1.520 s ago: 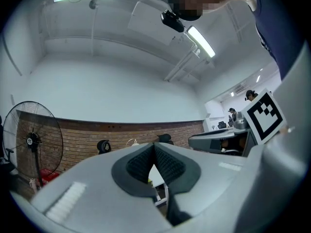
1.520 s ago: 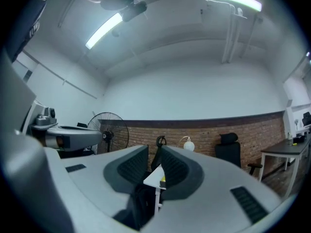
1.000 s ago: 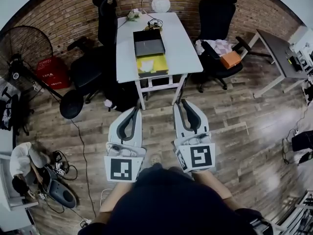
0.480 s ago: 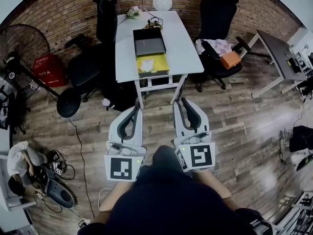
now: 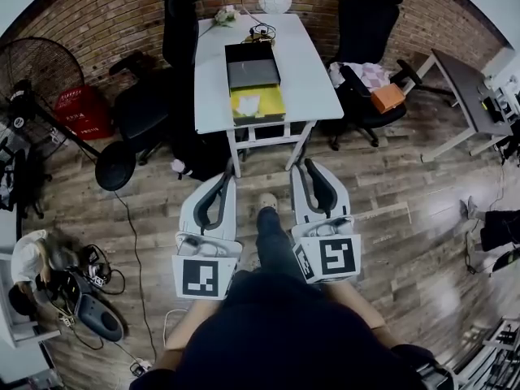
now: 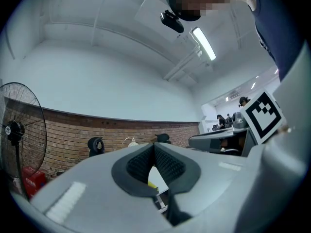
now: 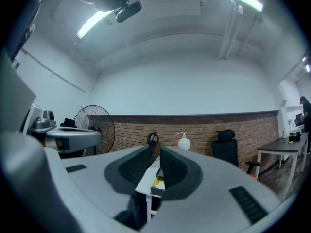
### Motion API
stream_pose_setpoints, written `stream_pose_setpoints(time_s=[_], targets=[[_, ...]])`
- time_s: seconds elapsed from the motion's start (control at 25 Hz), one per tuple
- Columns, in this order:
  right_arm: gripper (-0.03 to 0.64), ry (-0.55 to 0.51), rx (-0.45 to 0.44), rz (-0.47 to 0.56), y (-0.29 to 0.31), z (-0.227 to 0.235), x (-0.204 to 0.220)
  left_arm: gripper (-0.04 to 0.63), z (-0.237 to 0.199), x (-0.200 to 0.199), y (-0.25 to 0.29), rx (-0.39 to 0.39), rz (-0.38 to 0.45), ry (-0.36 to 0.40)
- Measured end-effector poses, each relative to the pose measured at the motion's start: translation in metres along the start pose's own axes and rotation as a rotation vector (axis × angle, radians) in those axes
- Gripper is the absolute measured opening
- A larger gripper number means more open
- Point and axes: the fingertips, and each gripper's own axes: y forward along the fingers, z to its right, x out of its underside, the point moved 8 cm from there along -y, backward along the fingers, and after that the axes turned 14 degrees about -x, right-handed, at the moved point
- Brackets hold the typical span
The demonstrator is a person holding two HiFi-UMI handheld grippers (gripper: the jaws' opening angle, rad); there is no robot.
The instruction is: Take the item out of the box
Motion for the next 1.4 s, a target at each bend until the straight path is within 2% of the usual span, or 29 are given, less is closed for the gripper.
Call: stream_pose_setpoints(time_s=[0.4, 0.76, 1.4], targets=[[0.078, -0.011, -0.005, 0.018, 0.048, 0.032, 0.002, 0.011, -0.013, 0.008, 0.053, -0.01, -0.001, -0.004], [0.078, -0.013, -0.043, 0.009, 0.125, 0.088, 0.003, 0.011, -0.03, 0.014, 0.138, -0.05, -0.007, -0.024], [0.078, -0.004, -0.161, 0.0, 0.253, 0.19, 0.013, 0.011, -0.049, 0.024, 0.284, -0.139, -0.043, 0.001]])
